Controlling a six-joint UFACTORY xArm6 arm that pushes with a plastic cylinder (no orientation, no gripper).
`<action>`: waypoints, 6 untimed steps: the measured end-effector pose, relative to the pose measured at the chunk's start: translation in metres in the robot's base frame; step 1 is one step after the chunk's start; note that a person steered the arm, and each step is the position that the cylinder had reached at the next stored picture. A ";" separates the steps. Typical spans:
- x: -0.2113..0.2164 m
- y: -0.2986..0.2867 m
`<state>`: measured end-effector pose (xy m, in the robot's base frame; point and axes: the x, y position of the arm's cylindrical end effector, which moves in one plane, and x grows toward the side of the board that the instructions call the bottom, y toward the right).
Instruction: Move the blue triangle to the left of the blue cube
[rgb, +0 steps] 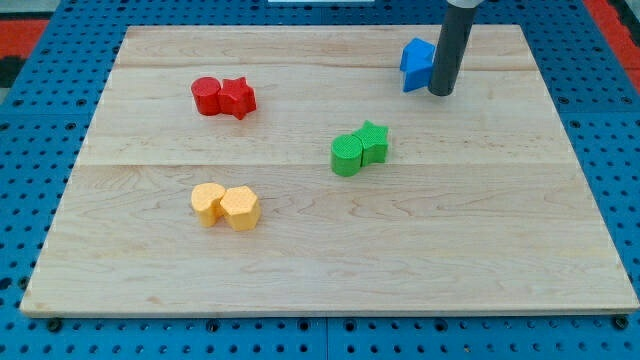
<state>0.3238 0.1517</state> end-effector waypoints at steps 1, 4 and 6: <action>0.000 0.000; 0.000 -0.001; 0.000 -0.001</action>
<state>0.3238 0.1504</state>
